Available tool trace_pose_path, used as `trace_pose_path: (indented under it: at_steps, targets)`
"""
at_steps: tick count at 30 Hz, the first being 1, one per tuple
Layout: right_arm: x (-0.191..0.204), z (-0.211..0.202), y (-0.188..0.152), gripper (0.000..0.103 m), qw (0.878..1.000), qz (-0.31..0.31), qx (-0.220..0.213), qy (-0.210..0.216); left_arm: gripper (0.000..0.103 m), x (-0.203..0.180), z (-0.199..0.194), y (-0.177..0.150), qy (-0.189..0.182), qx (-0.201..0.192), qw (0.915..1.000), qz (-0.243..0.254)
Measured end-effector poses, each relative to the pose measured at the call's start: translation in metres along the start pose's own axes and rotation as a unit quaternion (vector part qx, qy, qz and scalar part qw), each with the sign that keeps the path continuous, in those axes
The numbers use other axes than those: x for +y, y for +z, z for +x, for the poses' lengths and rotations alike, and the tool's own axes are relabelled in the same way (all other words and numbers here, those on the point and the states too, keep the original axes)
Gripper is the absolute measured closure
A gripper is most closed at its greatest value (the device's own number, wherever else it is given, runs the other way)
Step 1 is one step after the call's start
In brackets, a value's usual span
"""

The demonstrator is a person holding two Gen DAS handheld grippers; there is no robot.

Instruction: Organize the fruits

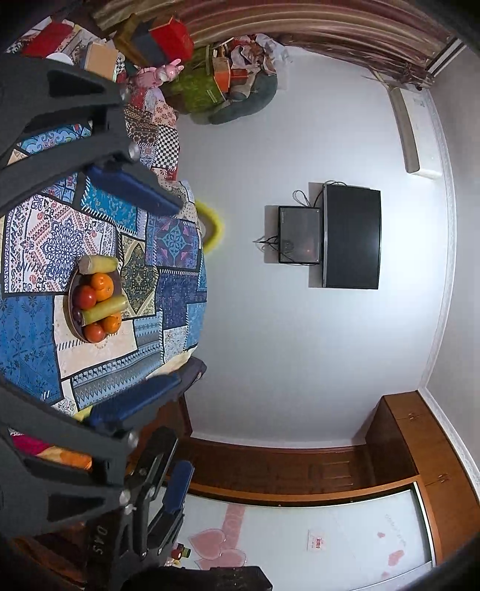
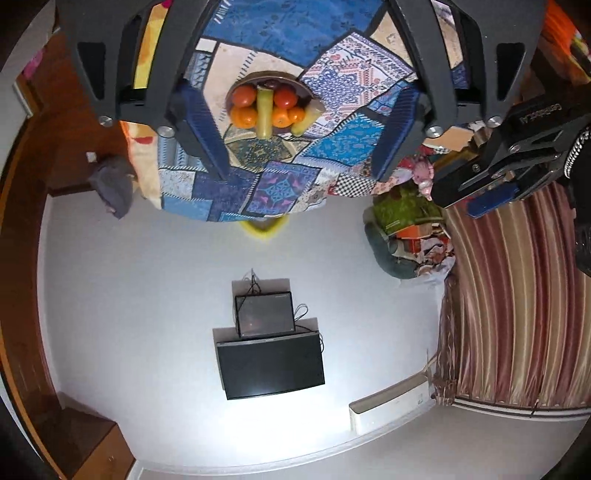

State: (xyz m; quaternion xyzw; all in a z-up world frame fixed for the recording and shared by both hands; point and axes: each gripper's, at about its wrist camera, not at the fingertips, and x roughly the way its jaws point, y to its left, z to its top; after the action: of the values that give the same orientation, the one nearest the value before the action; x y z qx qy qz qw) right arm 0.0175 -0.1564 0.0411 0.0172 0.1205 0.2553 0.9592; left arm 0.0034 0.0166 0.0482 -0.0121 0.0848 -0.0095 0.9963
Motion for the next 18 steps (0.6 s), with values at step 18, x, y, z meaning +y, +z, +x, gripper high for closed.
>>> trace_pose_path:
  at_steps: [18]
  targets:
    - [0.003,-0.015,-0.002,0.0,0.999,-0.003,-0.019,-0.028,0.0,0.005,-0.004,-0.002,0.007,-0.003,0.9999,-0.012]
